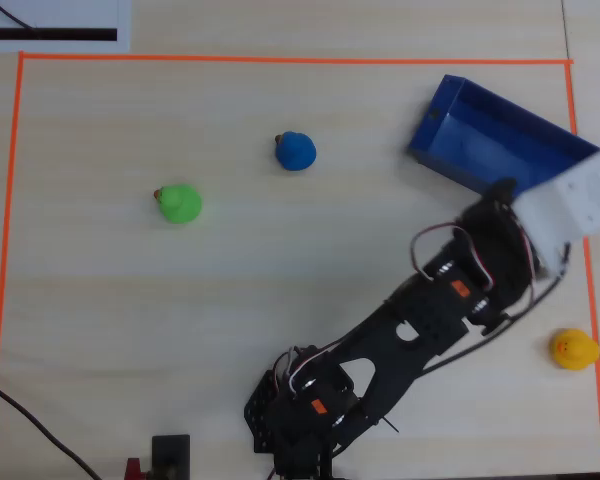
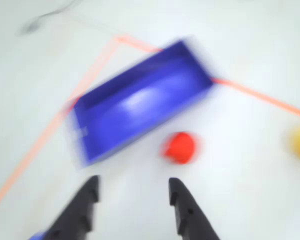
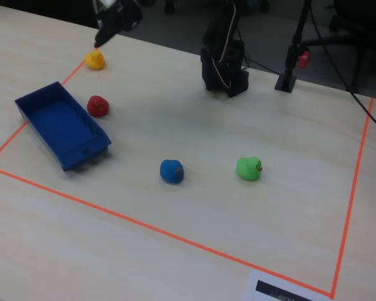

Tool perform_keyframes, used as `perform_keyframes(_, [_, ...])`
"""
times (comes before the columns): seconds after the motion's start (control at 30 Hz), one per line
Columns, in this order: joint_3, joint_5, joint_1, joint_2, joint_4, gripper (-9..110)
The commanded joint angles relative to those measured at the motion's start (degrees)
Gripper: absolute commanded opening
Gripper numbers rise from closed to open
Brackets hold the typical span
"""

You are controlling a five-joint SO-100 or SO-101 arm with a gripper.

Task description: Grasp yellow duck and put it into box.

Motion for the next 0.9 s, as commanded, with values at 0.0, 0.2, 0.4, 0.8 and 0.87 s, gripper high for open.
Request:
perform_keyframes(0.0, [-3.43,-1.85,16.87,-2.64,-0.09,32])
perform_keyframes(0.2, [-0.7,-2.29,28.83,-9.67,-0.88,46])
perform_keyframes(0.4, [-0.26,-2.9,31.73,-16.44,-4.13,52])
perform_keyframes(0.8, [-12.57,-3.52,31.11,-38.76,-13.97,53])
perform_keyframes(0.87, [-18.11,-3.52,31.11,-43.33,-12.92,52])
